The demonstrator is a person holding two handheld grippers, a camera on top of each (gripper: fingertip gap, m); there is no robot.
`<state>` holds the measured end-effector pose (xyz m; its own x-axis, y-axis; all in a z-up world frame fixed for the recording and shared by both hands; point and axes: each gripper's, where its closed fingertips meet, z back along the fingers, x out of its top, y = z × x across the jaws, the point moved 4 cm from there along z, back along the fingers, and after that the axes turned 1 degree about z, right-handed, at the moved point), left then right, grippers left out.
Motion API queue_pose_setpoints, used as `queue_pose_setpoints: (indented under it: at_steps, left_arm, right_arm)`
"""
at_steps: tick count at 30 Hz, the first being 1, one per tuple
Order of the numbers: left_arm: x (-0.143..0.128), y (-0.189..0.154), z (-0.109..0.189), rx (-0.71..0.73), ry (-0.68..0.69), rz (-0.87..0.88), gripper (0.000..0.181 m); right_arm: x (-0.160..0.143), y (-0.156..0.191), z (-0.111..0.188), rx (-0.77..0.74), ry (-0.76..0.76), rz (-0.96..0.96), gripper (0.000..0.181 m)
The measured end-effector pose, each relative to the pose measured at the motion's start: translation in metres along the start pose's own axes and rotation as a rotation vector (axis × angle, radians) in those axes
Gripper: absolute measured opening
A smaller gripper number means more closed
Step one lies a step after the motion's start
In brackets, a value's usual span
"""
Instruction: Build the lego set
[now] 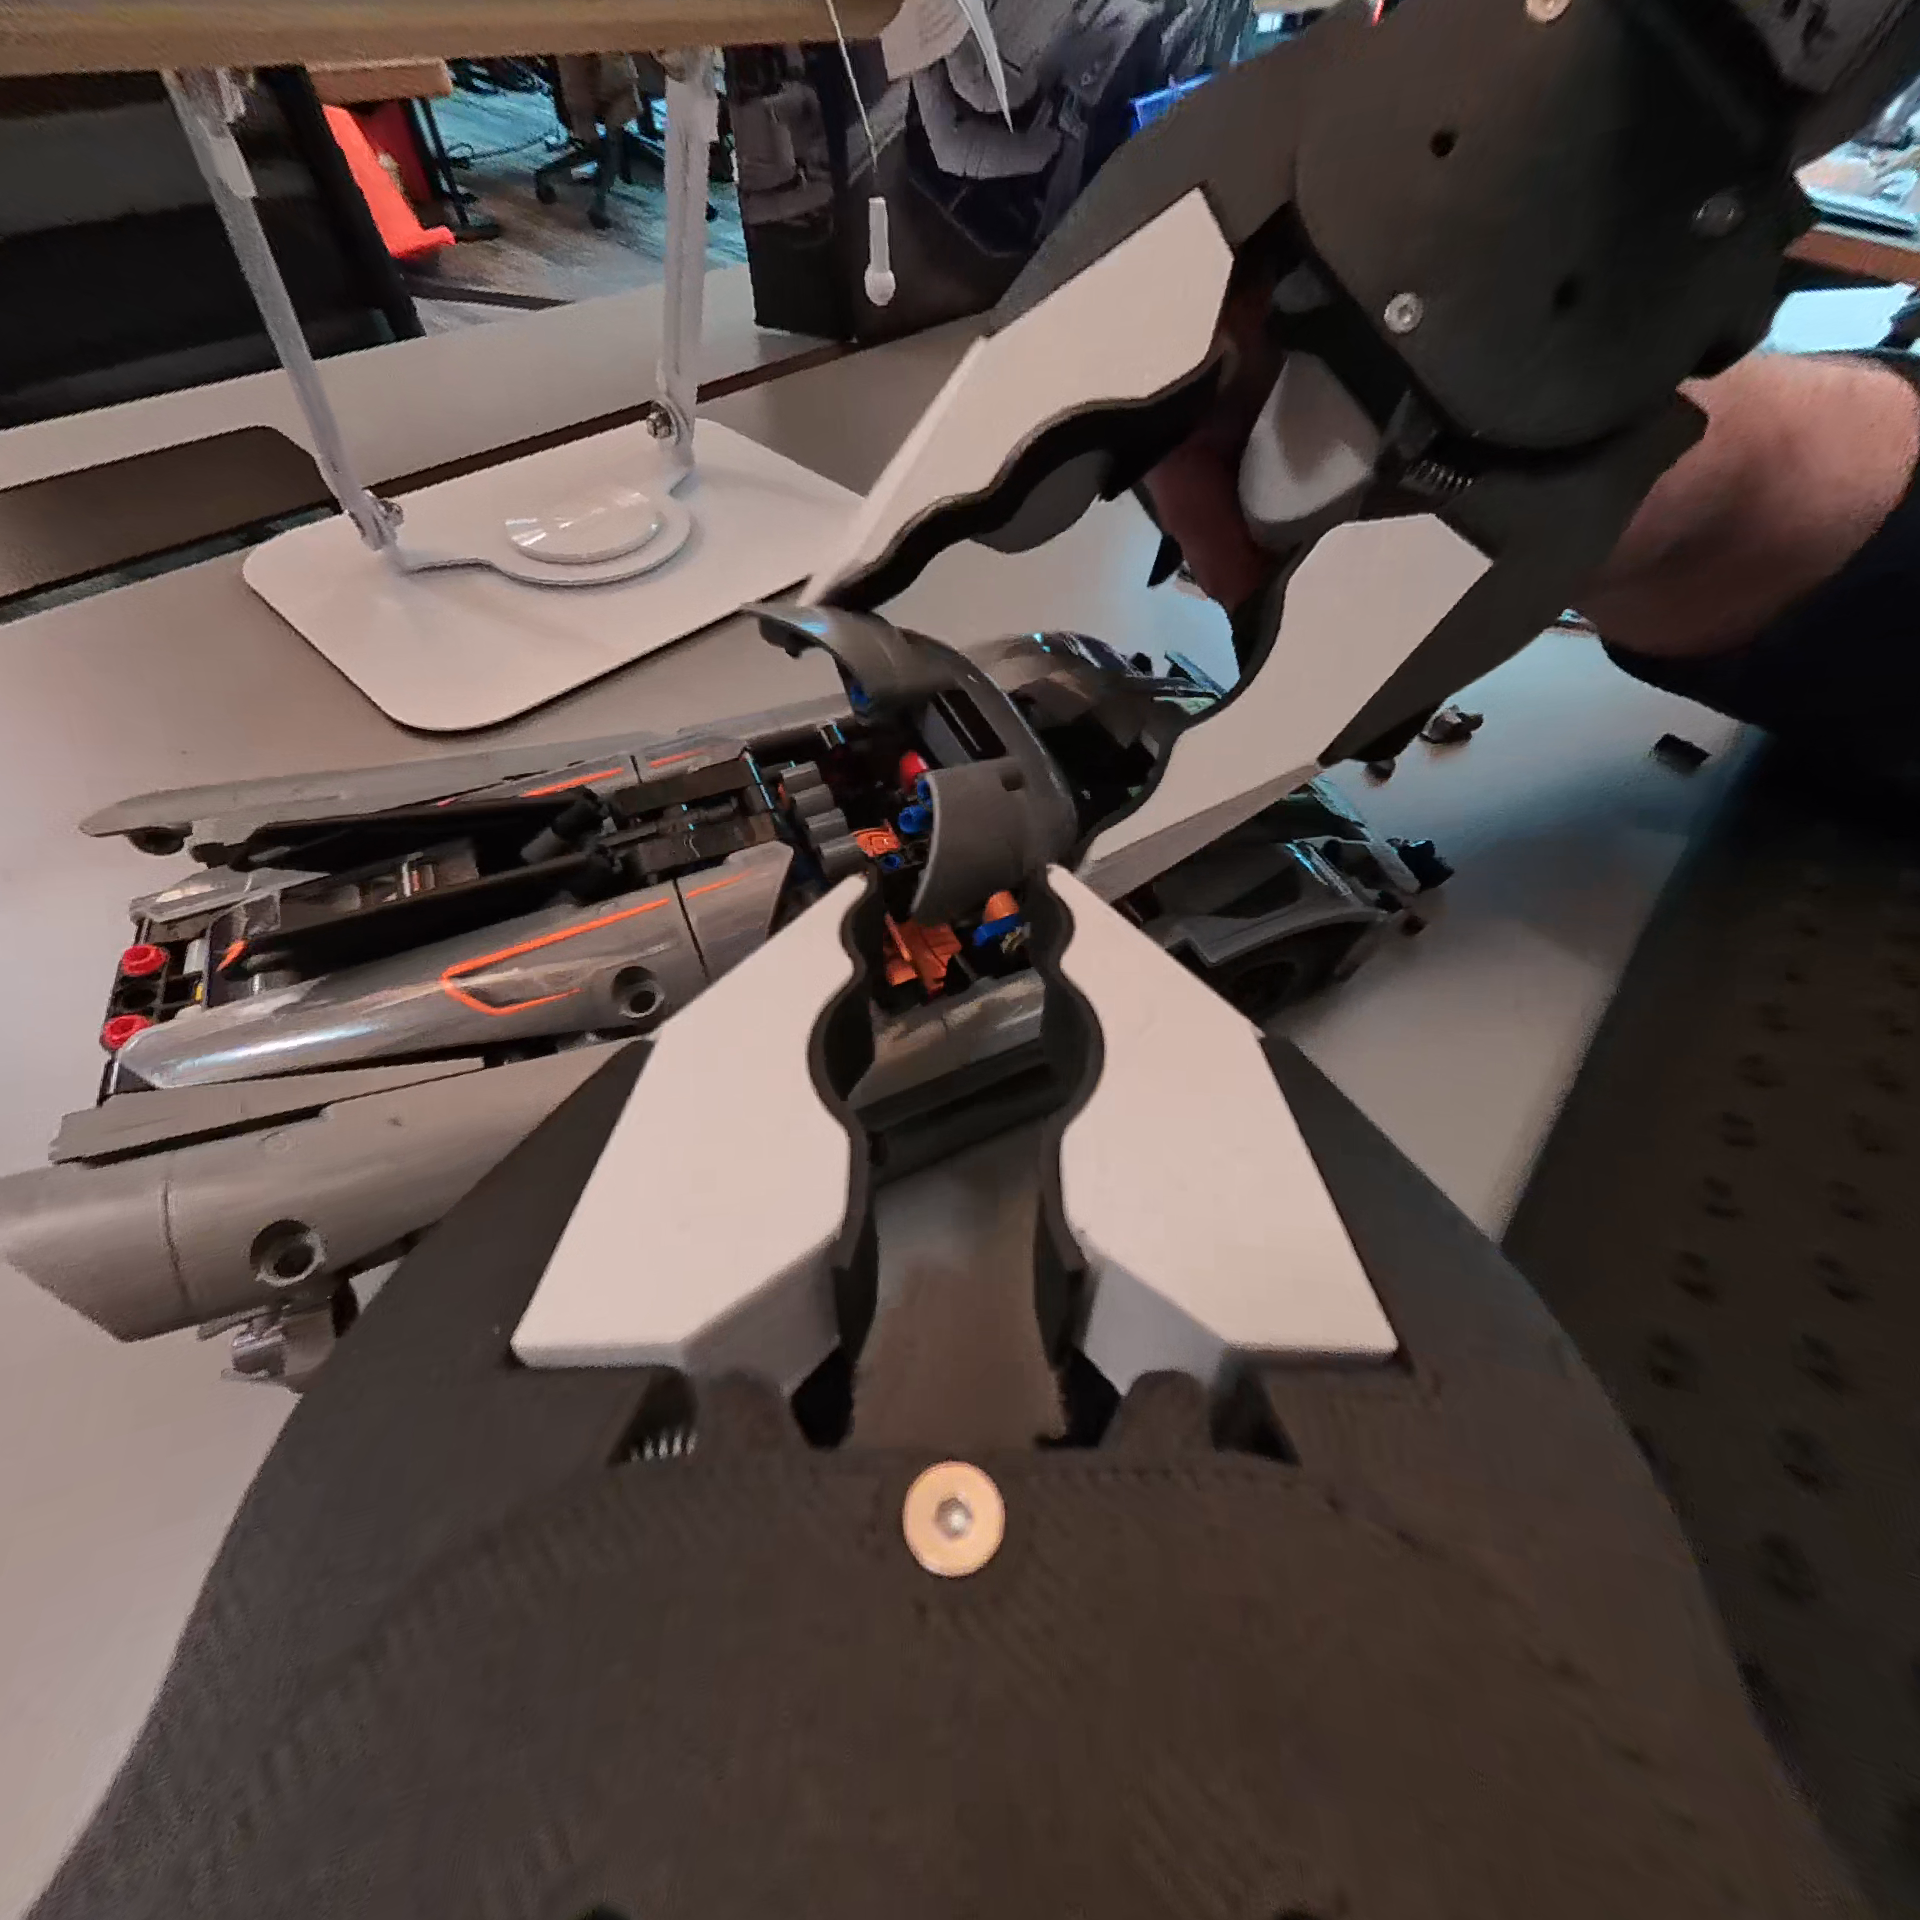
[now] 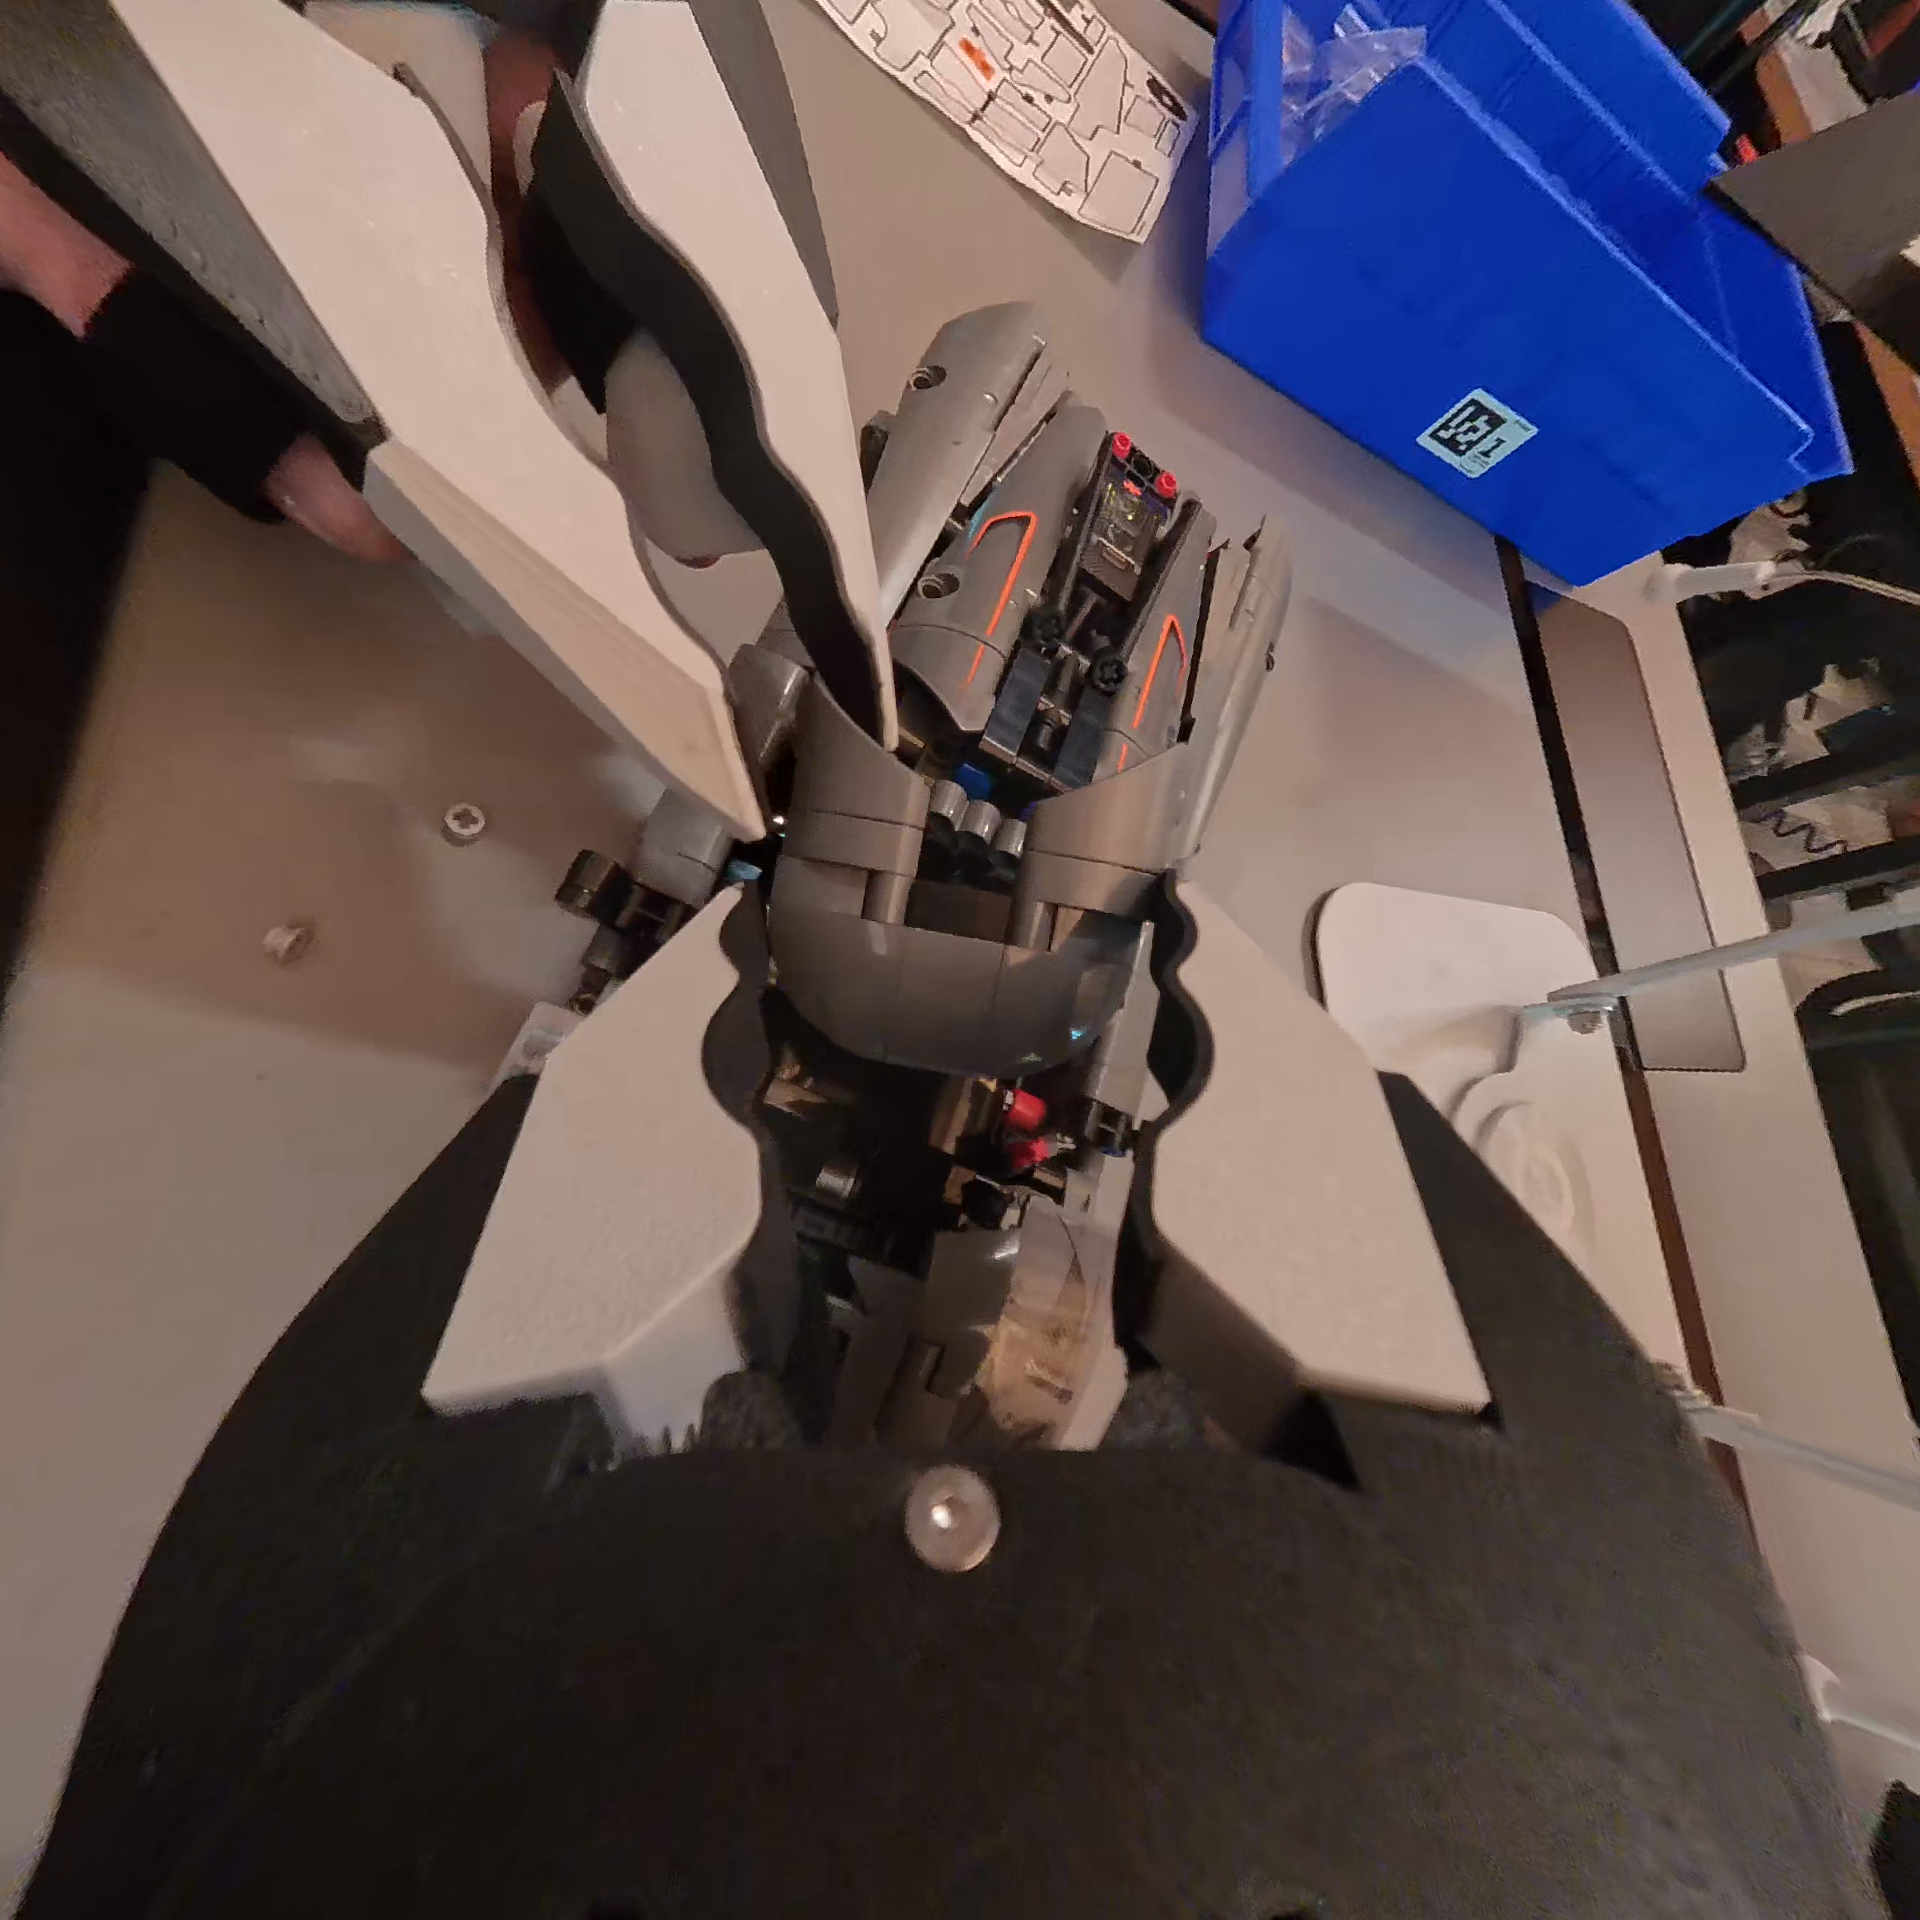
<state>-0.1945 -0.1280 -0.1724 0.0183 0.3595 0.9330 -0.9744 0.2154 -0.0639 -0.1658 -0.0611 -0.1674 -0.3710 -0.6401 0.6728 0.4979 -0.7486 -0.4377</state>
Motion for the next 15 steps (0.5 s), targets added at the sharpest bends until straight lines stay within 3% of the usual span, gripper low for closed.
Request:
queue_pose_setpoints:
  at_steps: [5,15]
  left_arm:
    - [-0.0018,-0.0005,-0.0023,0.024,0.023,-0.039,0.024]
    - [-0.0057,0.0062,-0.008,0.106,0.073,-0.064,0.032]
  right_arm:
    - [0.0007,-0.0011,-0.0016,-0.026,0.026,0.012,0.073]
    - [-0.0058,-0.0033,-0.007,0.093,0.048,-0.194,0.072]
